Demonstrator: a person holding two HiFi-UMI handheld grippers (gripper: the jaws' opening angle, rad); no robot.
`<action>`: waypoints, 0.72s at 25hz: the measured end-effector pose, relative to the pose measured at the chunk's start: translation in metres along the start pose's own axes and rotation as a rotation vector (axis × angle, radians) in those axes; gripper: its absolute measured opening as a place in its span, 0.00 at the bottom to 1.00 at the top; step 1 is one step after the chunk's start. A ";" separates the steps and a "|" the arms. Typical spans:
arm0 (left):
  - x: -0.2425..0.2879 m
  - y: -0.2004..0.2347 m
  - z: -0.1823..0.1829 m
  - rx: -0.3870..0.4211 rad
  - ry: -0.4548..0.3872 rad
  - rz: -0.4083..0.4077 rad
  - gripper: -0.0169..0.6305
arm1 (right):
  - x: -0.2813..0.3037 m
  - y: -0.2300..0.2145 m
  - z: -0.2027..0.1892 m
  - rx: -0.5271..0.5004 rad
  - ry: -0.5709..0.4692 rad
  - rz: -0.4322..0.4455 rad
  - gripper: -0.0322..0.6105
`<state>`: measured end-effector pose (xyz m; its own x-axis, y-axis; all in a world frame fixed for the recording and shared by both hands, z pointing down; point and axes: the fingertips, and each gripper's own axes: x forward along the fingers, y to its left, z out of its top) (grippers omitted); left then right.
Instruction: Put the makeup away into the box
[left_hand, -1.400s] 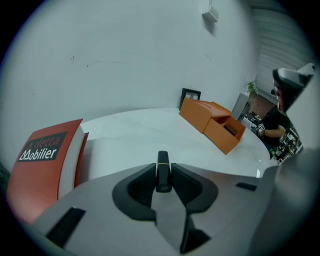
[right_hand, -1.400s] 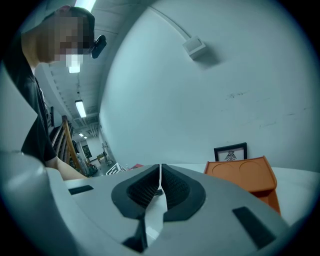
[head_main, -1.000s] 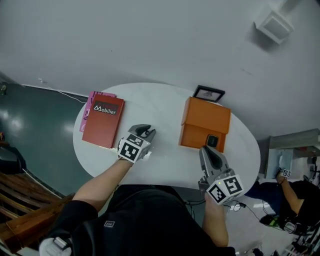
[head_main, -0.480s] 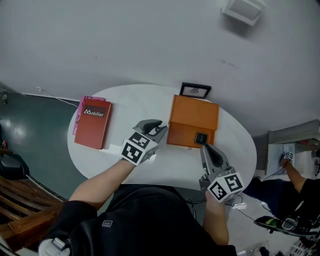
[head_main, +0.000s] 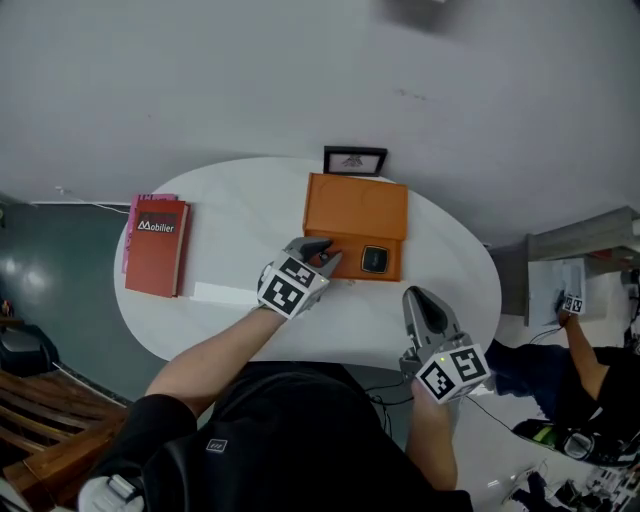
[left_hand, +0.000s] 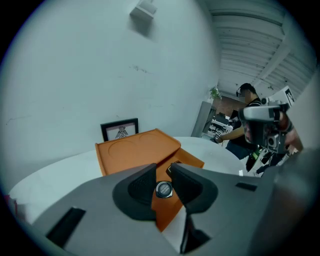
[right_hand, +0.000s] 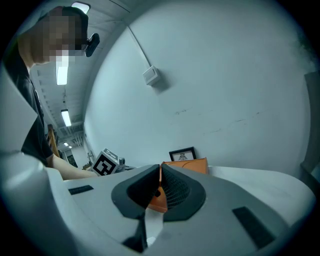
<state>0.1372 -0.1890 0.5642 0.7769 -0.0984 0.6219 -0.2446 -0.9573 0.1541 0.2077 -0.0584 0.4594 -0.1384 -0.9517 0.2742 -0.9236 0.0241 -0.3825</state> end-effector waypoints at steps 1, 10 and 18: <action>0.007 -0.003 -0.005 -0.002 0.017 -0.004 0.18 | -0.004 -0.003 -0.002 0.006 0.004 -0.006 0.11; 0.029 0.000 -0.045 -0.018 0.135 0.069 0.18 | -0.016 -0.017 -0.013 0.030 0.015 0.007 0.11; 0.018 0.006 -0.050 0.013 0.143 0.102 0.31 | -0.016 -0.007 -0.015 0.024 0.007 0.040 0.11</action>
<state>0.1206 -0.1824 0.6148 0.6577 -0.1565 0.7368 -0.3097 -0.9478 0.0752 0.2111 -0.0392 0.4710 -0.1777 -0.9478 0.2648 -0.9083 0.0544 -0.4148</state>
